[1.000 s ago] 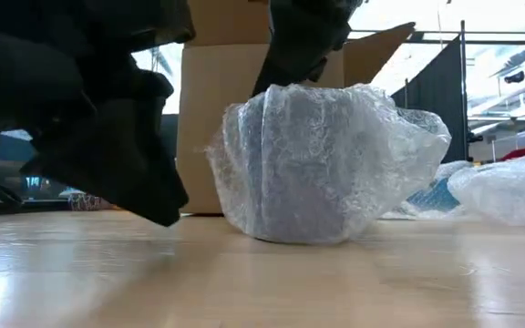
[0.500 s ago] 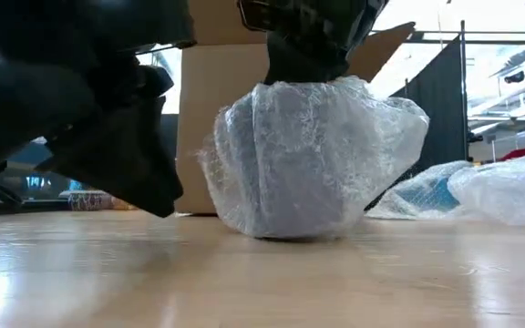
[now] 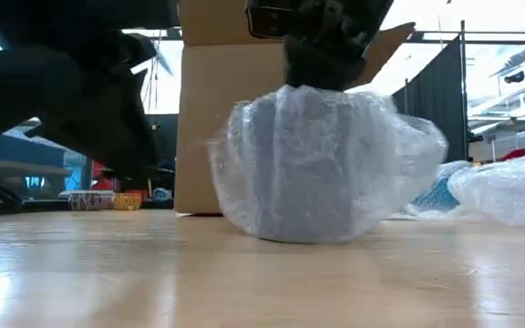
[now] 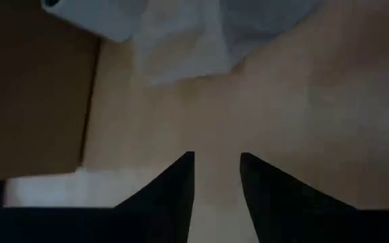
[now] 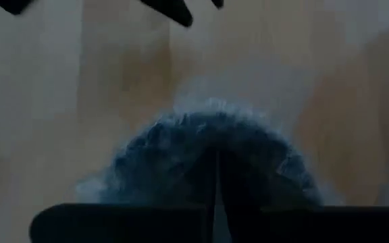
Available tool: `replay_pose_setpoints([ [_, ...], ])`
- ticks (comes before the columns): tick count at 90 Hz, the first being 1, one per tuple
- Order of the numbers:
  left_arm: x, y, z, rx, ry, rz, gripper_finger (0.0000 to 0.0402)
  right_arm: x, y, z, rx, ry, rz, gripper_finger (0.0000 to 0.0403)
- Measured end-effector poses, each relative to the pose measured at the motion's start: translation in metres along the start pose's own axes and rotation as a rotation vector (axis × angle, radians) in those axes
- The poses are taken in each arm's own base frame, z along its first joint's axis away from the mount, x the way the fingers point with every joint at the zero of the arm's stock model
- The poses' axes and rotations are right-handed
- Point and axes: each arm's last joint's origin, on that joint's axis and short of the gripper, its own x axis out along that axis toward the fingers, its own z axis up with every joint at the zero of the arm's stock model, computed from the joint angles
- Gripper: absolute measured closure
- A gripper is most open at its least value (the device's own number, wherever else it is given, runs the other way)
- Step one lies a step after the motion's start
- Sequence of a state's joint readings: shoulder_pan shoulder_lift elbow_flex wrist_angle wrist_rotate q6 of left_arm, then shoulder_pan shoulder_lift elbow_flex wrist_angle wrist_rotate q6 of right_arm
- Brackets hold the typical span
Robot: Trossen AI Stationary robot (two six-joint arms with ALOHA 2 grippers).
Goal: Wrap mug
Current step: Wrap the blue cup with the transparent bubble wrap
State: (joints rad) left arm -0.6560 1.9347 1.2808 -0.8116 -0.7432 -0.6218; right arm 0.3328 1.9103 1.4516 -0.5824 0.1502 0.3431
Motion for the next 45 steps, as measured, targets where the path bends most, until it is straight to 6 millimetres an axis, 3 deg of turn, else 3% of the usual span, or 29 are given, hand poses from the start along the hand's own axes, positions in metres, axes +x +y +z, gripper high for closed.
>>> replay_pose_setpoints([
  [19, 0.010, -0.006, -0.006, -0.009, -0.030, -0.045, 0.0296, -0.018, 0.010, 0.014, -0.021, -0.021, 0.002, 0.0403],
  [45, 0.013, -0.008, -0.009, -0.023, -0.043, -0.057, 0.0296, -0.003, 0.009, 0.006, -0.027, -0.084, -0.029, 0.0403],
])
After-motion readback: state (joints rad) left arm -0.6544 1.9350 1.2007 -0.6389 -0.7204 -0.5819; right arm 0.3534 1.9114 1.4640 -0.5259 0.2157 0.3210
